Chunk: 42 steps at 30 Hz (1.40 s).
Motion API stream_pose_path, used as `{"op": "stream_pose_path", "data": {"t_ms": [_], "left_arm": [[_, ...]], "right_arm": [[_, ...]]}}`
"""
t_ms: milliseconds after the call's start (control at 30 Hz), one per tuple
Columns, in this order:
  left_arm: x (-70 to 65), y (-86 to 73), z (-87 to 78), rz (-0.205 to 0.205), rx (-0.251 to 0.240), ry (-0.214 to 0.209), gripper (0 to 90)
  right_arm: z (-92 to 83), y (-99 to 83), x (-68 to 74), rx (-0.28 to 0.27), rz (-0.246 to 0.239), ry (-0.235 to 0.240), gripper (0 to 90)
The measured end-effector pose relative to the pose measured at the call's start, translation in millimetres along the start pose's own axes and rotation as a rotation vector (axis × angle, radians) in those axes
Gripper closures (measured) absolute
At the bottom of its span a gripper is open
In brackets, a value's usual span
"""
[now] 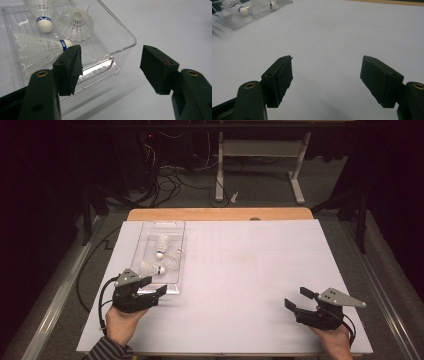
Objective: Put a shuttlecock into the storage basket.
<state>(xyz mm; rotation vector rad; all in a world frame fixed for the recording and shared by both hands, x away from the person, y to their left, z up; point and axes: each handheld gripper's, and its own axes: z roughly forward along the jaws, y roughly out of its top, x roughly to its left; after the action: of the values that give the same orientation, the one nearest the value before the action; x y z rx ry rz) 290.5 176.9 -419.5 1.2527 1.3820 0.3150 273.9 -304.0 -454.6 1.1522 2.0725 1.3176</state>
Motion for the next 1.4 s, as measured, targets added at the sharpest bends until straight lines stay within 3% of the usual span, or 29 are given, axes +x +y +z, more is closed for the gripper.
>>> {"op": "stream_pose_path", "data": {"t_ms": [733, 1000, 1400], "left_arm": [[5.0, -14.4, -7.0, 0.005, -0.029, -0.033, 36.2], [10.0, -16.9, -10.6, -0.023, -0.053, -0.034, 35.9], [15.7, -23.0, -11.5, -0.023, -0.058, -0.032, 35.6]], "right_arm": [[0.2, 0.0, 0.4, 0.001, 0.004, 0.000, 26.7], [0.3, 0.0, 0.4, 0.002, 0.005, 0.001, 26.7], [-0.3, -0.1, 0.1, 0.001, 0.004, 0.001, 26.6]]}}
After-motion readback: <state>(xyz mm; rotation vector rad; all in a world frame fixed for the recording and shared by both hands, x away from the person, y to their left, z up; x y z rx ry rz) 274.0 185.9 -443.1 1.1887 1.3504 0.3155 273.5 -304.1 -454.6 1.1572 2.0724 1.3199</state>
